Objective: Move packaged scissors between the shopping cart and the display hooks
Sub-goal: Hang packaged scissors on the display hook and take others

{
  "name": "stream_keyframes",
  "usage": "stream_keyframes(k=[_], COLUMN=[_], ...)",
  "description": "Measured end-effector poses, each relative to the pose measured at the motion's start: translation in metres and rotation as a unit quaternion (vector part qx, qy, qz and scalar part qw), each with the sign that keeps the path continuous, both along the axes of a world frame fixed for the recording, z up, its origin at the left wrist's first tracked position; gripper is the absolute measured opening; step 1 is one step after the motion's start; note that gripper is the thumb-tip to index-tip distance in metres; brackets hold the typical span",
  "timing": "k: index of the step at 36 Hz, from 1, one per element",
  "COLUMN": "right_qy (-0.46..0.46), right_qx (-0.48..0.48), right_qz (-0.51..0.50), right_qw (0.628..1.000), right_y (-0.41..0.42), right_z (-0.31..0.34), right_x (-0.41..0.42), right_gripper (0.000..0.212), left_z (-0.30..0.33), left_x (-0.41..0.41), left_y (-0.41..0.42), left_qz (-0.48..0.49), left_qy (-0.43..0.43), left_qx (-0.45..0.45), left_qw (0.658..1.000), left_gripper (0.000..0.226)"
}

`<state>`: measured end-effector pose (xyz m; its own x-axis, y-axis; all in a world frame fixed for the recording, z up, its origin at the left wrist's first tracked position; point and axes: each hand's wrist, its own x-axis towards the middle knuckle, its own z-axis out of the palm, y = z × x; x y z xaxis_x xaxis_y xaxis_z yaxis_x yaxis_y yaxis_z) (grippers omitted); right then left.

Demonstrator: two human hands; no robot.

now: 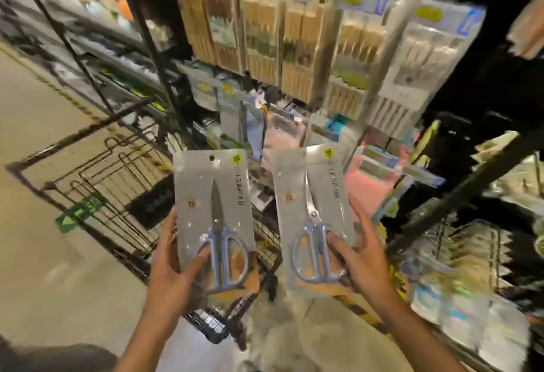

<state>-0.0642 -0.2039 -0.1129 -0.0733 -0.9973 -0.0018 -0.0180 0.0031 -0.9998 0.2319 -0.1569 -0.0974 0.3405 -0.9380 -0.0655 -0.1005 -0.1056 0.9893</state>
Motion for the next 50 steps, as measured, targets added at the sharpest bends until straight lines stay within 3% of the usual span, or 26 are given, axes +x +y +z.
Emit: stream_keyframes(k=[13, 24, 38, 50], right_qy=[-0.016, 0.005, 0.004, 0.037], right_qx=[-0.070, -0.115, -0.136, -0.151], right_qz=[-0.131, -0.206, -0.286, -0.348], right_qw=[0.989, 0.972, 0.949, 0.925], right_y=[0.078, 0.134, 0.151, 0.127], right_z=[0.047, 0.081, 0.113, 0.140], right_x=[-0.236, -0.369, -0.442, -0.471], right_gripper=[0.069, 0.069, 0.068, 0.066], left_z=[0.041, 0.093, 0.112, 0.136], left_x=[-0.234, -0.394, -0.482, -0.530], left_y=[-0.006, 0.016, -0.021, -0.074], left_qz=[-0.118, -0.219, -0.324, -0.367], left_qy=[0.042, 0.021, 0.006, 0.044], left_qx=[-0.082, -0.158, -0.199, -0.211], left_qw=[0.989, 0.963, 0.925, 0.905], left_gripper=[0.086, 0.083, 0.086, 0.085])
